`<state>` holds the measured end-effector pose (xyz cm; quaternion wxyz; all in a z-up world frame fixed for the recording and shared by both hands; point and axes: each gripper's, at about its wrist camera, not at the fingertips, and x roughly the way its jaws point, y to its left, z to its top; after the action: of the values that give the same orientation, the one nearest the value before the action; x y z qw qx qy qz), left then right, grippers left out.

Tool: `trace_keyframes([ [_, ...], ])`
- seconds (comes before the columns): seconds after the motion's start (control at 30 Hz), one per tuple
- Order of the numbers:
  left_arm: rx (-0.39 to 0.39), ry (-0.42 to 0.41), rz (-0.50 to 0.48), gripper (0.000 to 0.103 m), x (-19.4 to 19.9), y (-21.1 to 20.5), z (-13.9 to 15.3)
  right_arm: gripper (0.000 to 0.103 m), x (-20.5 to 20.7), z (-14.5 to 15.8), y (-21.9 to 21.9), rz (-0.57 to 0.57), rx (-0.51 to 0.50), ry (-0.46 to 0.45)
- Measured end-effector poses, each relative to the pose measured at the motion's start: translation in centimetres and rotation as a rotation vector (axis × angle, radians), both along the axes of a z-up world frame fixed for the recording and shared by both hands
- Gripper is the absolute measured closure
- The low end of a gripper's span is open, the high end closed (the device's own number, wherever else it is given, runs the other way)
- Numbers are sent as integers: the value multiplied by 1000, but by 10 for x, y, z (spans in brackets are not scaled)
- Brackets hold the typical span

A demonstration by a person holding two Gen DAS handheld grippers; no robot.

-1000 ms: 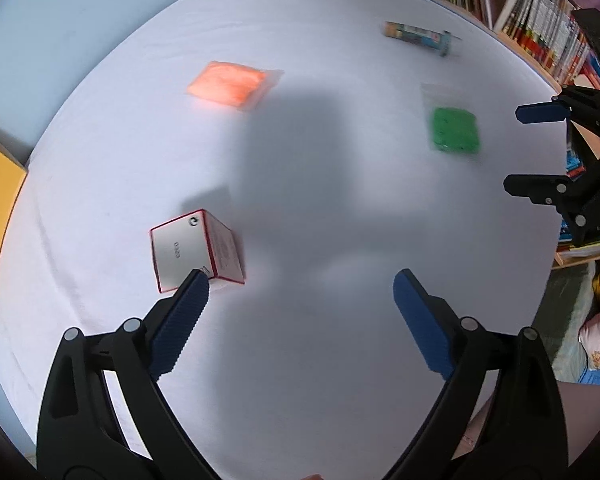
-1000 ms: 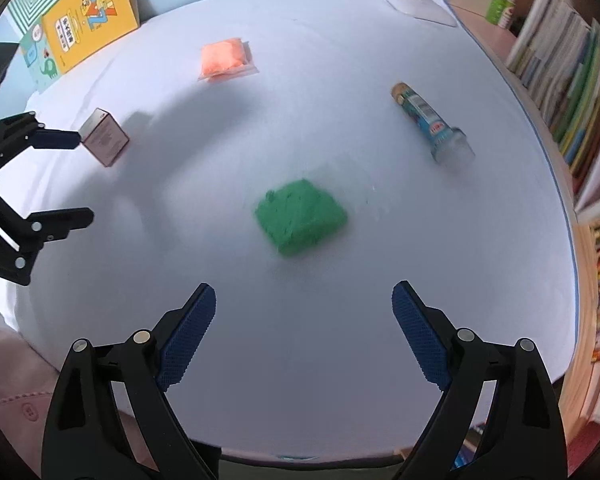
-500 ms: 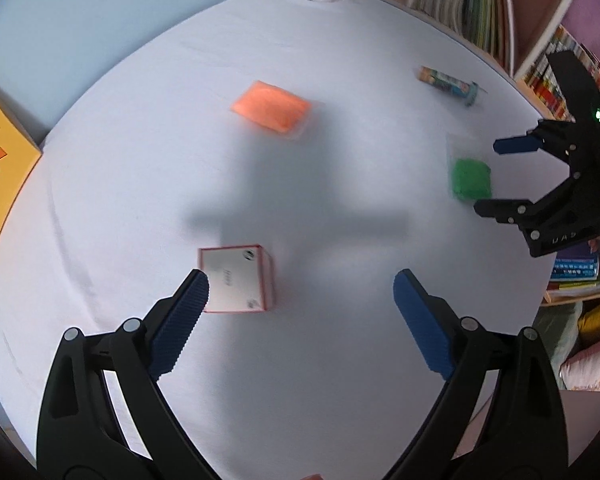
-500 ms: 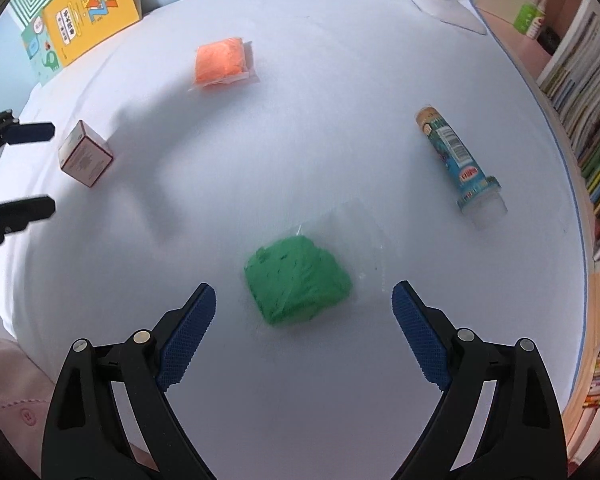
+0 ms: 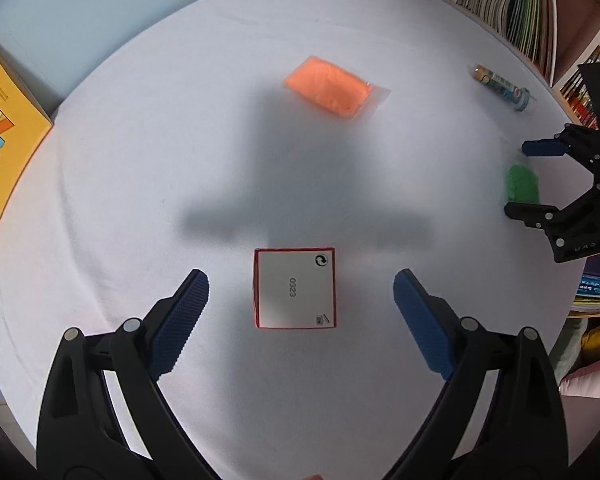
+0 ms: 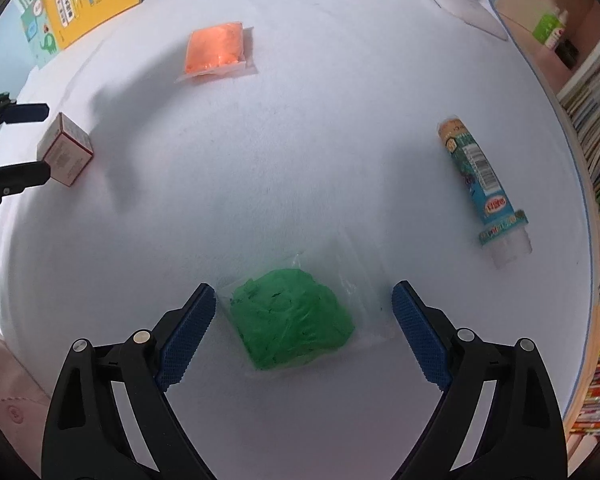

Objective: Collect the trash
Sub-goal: 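Grasp the white-red box with the left tool while the right tool grasps the green bag, then carry the white-red box and green bag to the teal wastebasket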

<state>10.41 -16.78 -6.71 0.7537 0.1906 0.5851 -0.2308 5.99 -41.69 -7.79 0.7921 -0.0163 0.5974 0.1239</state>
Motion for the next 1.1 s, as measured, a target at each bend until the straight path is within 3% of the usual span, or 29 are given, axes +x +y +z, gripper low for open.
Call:
trace_keyframes([
  [0.23, -2, 46, -10, 25, 2, -3, -13, 13, -5, 1, 2, 22, -7, -27],
  [0.43, -4, 120, -6, 64, 2, -5, -26, 15, -7, 0, -3, 6, -4, -27],
  [0.73, -14, 132, -7, 64, -2, -5, -28, 44, -25, 8, -9, -24, 9, -45],
  [1.1, -11, 98, -35, 64, -13, -22, -18, 45, -35, 14, -4, -42, 24, -58],
])
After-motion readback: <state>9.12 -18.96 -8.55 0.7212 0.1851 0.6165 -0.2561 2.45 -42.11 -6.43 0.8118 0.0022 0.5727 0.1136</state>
